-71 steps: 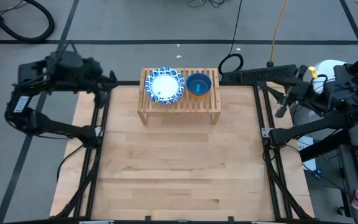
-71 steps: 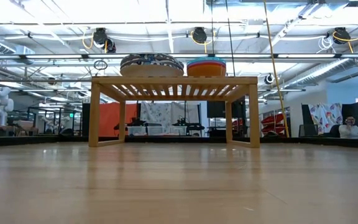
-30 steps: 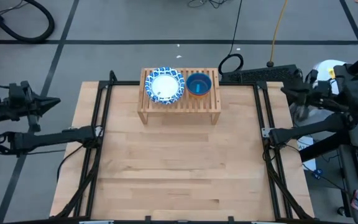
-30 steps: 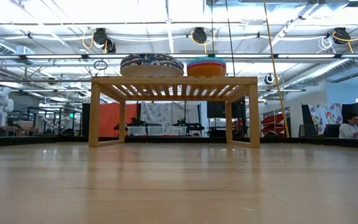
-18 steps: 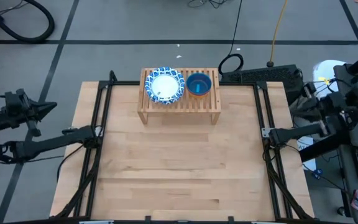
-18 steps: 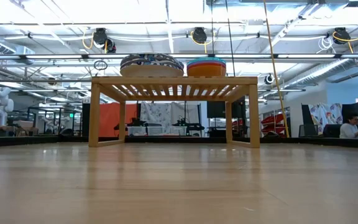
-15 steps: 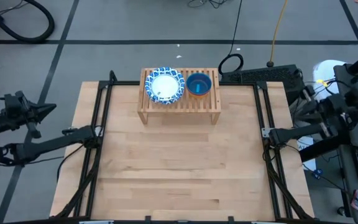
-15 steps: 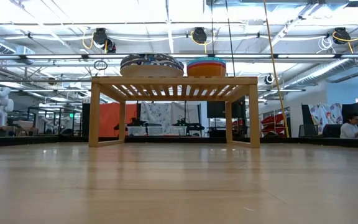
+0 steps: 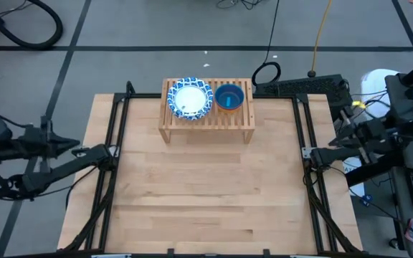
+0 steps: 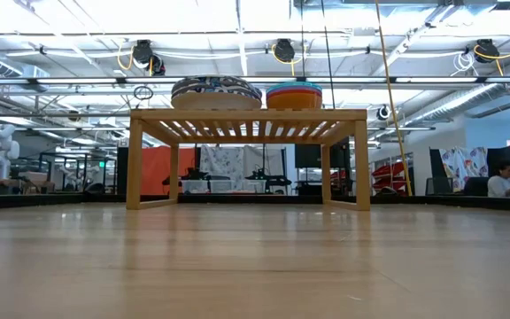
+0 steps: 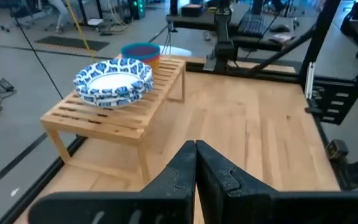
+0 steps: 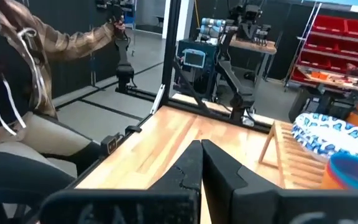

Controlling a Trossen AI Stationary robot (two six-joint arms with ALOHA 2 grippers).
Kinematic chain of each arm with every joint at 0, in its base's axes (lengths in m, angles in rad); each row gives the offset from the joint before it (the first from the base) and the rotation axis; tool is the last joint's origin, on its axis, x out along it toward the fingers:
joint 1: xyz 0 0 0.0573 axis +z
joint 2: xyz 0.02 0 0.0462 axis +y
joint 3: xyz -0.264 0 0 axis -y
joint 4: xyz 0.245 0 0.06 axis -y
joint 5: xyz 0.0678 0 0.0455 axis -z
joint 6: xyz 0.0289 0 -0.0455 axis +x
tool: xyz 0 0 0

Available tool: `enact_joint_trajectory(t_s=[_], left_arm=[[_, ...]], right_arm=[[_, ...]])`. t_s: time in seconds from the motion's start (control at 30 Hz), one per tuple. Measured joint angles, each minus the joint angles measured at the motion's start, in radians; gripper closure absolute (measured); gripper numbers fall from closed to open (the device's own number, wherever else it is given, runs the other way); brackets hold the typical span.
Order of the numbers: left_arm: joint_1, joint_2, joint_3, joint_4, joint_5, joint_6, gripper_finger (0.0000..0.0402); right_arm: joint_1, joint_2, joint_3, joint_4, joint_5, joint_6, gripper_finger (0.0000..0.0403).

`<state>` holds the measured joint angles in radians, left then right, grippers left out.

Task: Place and stack bowls onto a shelf
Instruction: Return to Home Position

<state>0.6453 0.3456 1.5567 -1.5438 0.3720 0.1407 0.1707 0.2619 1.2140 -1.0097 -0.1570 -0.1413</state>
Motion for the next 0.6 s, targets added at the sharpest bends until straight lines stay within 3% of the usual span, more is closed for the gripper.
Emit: enact_joint_trajectory(t_s=[0.23,0.37,0.47,0.6], left_arm=[[0.094,-0.145,-0.181,0.121,0.255,0.1,0.0394],[0.153,-0.256,-0.273,0.163,0.287,0.074,0.0394],[0.2,-0.331,-0.326,0.168,0.317,0.046,0.0394],[0.251,-0.339,-0.34,0.141,0.365,0.068,0.0394]], right_arm=[[0.0,-0.163,-0.206,0.117,-0.004,0.053,0.0403],[0.0,-0.261,-0.315,0.18,-0.005,0.041,0.0403],[-0.001,-0.243,-0.344,0.174,-0.005,0.032,0.0403],[-0.001,-0.223,-0.367,0.188,-0.002,0.026,0.0403]])
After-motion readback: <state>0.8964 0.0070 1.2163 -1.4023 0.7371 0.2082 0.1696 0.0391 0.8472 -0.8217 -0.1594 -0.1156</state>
